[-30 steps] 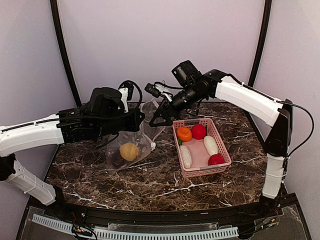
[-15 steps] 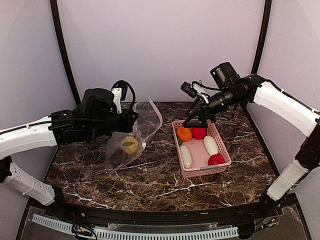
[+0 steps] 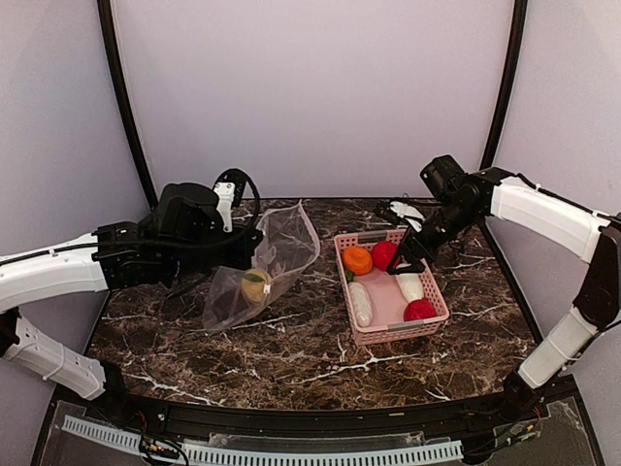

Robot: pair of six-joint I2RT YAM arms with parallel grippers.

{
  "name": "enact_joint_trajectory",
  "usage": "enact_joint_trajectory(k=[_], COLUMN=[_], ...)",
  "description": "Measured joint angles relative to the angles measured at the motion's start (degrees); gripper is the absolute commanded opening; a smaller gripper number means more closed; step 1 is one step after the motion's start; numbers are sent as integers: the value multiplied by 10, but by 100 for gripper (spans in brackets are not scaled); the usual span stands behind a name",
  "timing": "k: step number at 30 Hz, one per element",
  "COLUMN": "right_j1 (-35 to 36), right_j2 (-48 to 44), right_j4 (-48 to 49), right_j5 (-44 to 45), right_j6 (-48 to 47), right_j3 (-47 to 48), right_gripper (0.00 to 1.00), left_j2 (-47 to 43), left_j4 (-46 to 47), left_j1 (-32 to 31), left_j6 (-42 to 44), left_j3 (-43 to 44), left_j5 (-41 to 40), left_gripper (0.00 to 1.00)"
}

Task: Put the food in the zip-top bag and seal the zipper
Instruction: Pick up the fake fruit from the bin.

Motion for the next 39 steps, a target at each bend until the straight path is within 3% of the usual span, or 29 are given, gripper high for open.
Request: enact_joint_trajectory(k=[7,20,39], right_j1=[0,-3,-45], right_j2=[16,168,266], right_j4=[0,62,87], right_j5=[83,163,176], right_j6=[5,34,78], right_j3=[0,83,153], right_gripper=[77,79,83], left_j2=[-7,-6,11], left_j4=[-1,-27,-41], left_j1=[0,0,0], left_j6=[9,26,30], left_j3=[-7,7,26], left_j5=[5,17,23], left_gripper=[1,1,1])
